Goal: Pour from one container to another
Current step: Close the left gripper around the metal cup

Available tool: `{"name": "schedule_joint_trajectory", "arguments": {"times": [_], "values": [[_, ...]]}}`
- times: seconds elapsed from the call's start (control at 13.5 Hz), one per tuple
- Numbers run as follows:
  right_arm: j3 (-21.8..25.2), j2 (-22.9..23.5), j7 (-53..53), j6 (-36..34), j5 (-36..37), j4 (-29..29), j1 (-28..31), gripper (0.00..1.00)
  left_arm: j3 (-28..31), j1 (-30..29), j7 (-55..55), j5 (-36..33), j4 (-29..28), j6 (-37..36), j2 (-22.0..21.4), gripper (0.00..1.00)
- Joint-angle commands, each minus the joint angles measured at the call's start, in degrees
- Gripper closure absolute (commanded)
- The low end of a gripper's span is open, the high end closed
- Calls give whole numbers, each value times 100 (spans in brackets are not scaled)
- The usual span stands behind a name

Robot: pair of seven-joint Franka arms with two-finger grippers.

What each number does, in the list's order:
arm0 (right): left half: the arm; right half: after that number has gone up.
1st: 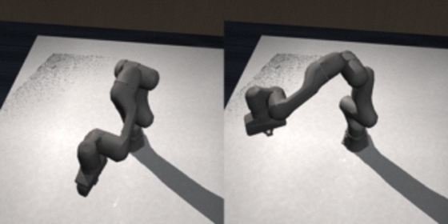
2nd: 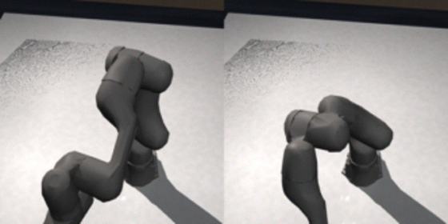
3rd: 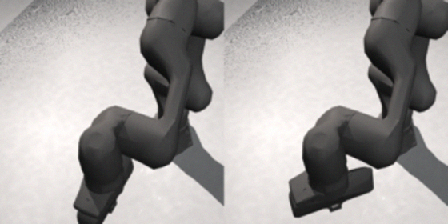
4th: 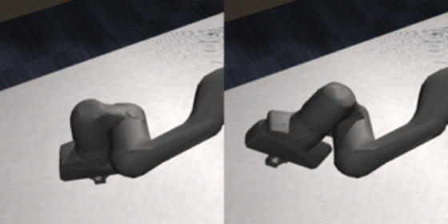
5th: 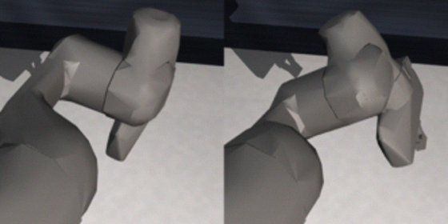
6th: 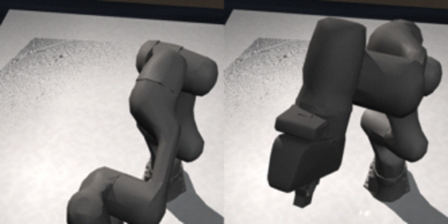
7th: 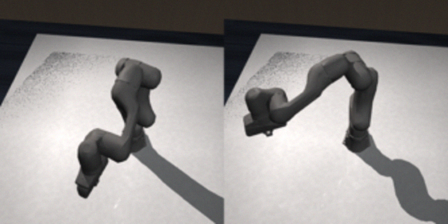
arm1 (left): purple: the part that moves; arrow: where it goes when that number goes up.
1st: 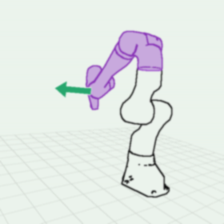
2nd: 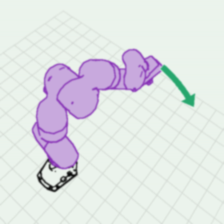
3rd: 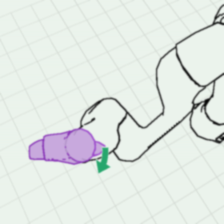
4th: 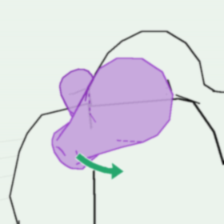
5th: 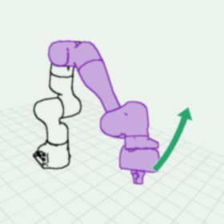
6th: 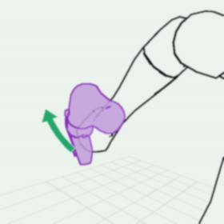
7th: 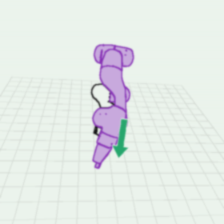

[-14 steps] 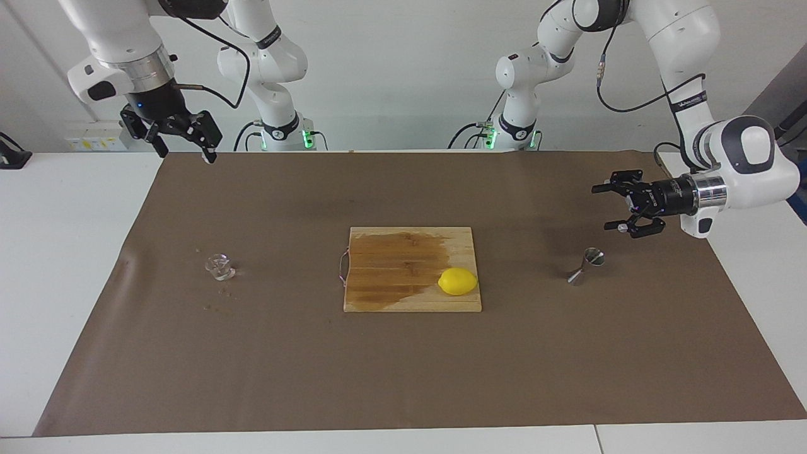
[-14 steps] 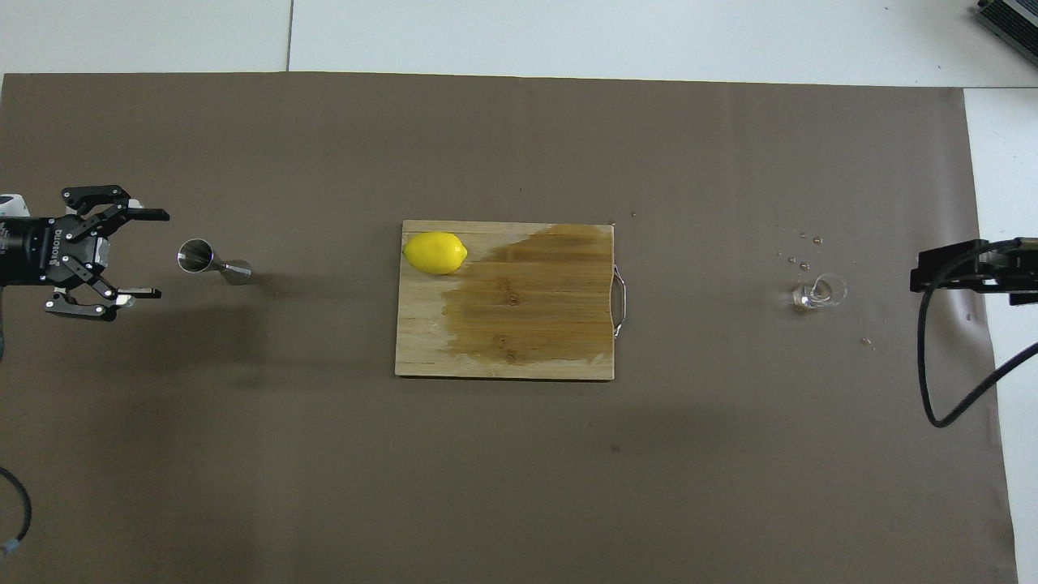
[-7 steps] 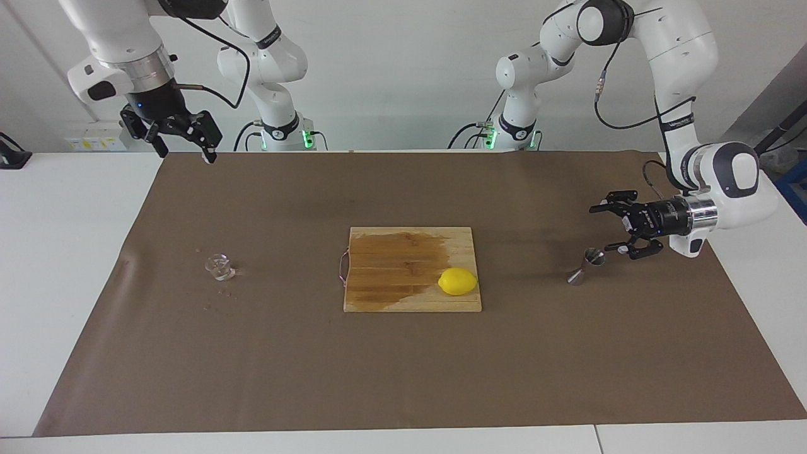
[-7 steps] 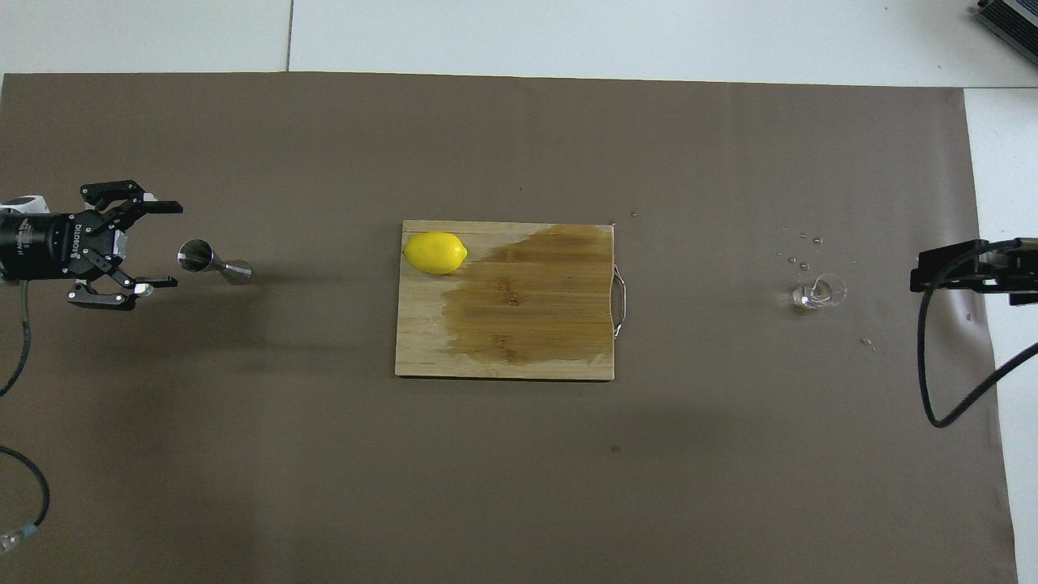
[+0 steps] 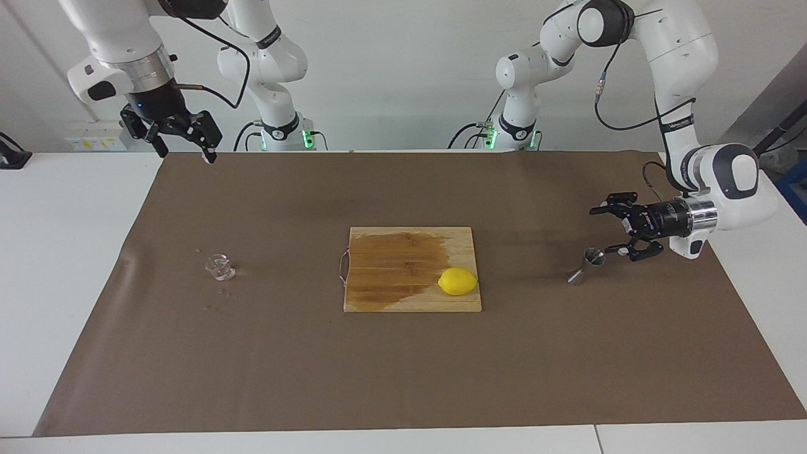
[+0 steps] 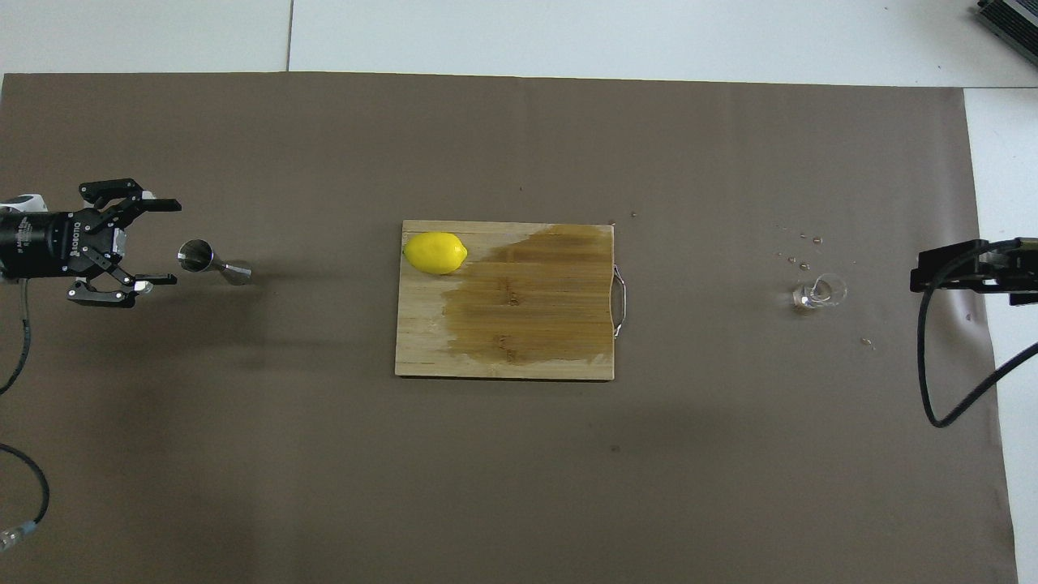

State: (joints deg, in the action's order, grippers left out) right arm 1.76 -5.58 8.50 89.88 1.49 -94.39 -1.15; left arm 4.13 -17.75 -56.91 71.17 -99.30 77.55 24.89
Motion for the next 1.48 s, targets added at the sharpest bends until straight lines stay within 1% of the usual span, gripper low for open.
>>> {"name": "schedule_joint_trajectory", "arguments": {"times": [0.0,0.07,0.15,0.22,0.3,0.81,0.89,0.96,1.11,1.4], "values": [[0,-128,-103,-14,-26,-132,9,0,-26,-9,136,-59,130,94,182,0],[0,-136,-103,-14,-26,-132,9,0,-61,-70,180,-59,217,50,426,0],[0,-128,-103,-14,-17,-132,9,0,-166,-271,363,-59,618,-107,1090,0],[0,-136,-112,-14,-26,-132,9,0,-523,-473,539,-190,918,-178,1323,0],[0,-136,-103,-14,-17,-132,9,0,-614,-527,541,-357,1008,-118,1351,0],[0,-136,-103,-14,-26,-132,9,0,-632,-677,558,-306,992,-126,1475,0],[0,-128,-103,-14,-26,-132,9,0,-650,-738,558,-306,1035,-178,1570,0],[0,-128,-103,-14,-26,-132,9,0,-720,-825,558,-306,1105,-240,1710,0],[0,-136,-103,-14,-26,-132,9,0,-1009,-1133,488,-332,1184,-266,1773,0],[0,-136,-103,-14,-26,-132,9,0,-1116,-1222,488,-332,1237,-284,1905,0]]}}
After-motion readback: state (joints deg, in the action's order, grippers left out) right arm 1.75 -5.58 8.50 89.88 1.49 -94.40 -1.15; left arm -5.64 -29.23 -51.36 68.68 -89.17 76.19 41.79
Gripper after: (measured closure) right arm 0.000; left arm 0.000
